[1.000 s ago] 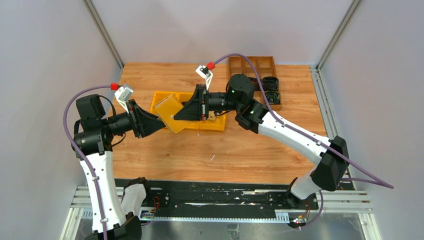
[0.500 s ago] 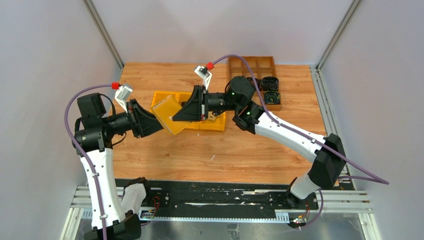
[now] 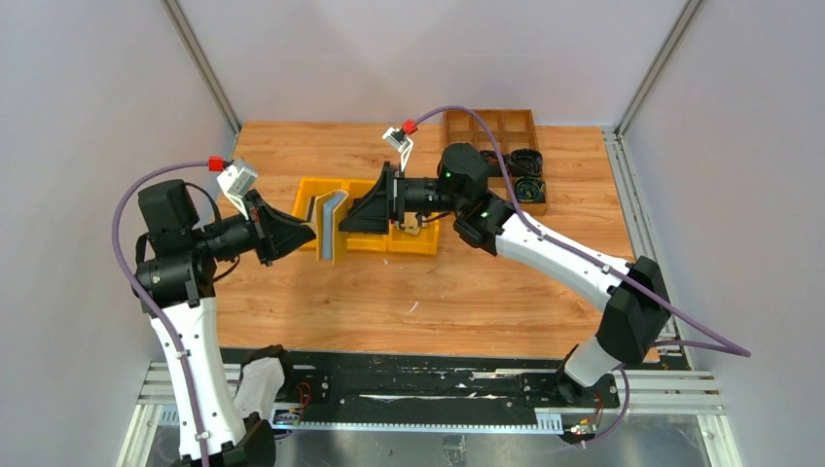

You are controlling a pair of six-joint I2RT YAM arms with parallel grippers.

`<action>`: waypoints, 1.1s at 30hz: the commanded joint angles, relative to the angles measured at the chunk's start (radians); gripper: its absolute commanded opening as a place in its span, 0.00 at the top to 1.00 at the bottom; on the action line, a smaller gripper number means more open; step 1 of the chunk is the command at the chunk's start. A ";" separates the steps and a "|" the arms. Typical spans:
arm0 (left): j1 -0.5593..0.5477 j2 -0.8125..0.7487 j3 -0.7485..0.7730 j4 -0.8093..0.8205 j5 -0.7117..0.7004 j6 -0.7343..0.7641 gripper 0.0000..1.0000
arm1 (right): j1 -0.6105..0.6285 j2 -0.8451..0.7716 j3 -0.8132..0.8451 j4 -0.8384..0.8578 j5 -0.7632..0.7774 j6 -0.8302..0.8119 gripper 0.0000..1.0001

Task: Take the credit cards out of the card holder
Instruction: Open the card holder.

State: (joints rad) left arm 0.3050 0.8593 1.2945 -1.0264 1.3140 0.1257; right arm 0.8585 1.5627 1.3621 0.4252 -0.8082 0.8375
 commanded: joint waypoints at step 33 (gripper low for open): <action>-0.005 -0.061 0.152 0.008 -0.152 0.149 1.00 | 0.110 -0.249 -0.044 -0.412 0.086 -0.714 0.14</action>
State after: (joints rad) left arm 0.3050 0.7910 1.4048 -1.0306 1.1137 0.3126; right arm 0.9134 1.3251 1.3338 0.0639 -0.7143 0.2459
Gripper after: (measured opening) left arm 0.052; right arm 0.853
